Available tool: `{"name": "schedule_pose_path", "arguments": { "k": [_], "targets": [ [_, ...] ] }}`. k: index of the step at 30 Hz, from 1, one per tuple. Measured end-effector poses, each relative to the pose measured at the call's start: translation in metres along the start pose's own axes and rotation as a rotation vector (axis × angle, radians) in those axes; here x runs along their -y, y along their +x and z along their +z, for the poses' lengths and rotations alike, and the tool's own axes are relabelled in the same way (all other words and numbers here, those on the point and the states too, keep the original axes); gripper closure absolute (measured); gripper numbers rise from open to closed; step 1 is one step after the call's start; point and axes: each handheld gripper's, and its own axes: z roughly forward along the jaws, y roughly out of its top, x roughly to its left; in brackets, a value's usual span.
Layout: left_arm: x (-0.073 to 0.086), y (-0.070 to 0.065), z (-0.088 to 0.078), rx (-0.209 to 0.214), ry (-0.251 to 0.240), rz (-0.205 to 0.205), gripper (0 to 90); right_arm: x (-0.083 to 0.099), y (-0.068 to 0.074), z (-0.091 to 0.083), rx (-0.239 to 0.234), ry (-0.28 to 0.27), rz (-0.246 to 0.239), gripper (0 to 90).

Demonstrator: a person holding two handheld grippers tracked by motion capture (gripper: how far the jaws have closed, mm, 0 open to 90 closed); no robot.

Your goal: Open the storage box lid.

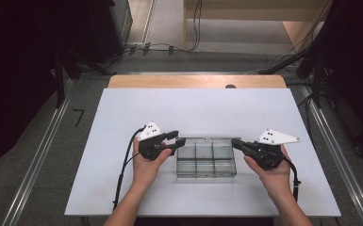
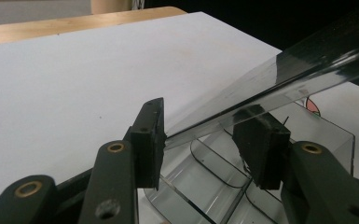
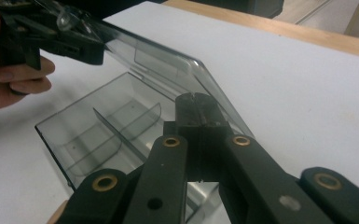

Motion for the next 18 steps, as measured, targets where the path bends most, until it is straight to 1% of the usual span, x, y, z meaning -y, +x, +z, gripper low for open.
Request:
{"name": "schedule_pose_path", "arguments": {
  "k": [5, 7, 8, 10, 11, 13, 16, 18],
  "targets": [
    [-0.001, 0.003, 0.0, 0.014, -0.007, -0.01, 54.4, 0.013, -0.011, -0.005, -0.004, 0.013, 0.024, 82.7],
    [-0.002, 0.003, 0.0, 0.017, -0.008, -0.013, 54.9, 0.016, -0.017, -0.009, 0.003, 0.008, 0.045, 77.8],
    [-0.002, 0.003, 0.001, 0.019, -0.007, -0.014, 54.9, 0.017, -0.02, -0.011, 0.007, 0.004, 0.045, 75.1],
    [-0.003, 0.003, 0.002, 0.023, -0.007, -0.012, 55.2, 0.016, -0.023, -0.013, 0.014, -0.009, 0.054, 67.5],
    [-0.004, 0.003, 0.002, 0.024, -0.006, -0.012, 55.2, 0.015, -0.025, -0.013, 0.013, -0.012, 0.065, 63.7],
    [-0.005, 0.003, 0.003, 0.028, -0.007, -0.017, 55.2, 0.012, -0.028, -0.012, 0.003, -0.02, 0.072, 57.0],
    [-0.006, 0.005, 0.004, 0.033, -0.01, -0.022, 55.5, 0.007, -0.031, -0.007, -0.017, -0.021, 0.08, 50.7],
    [-0.006, 0.006, 0.004, 0.034, -0.014, -0.034, 55.8, 0.004, -0.032, -0.002, -0.022, -0.02, 0.08, 48.1]
  ]
}}
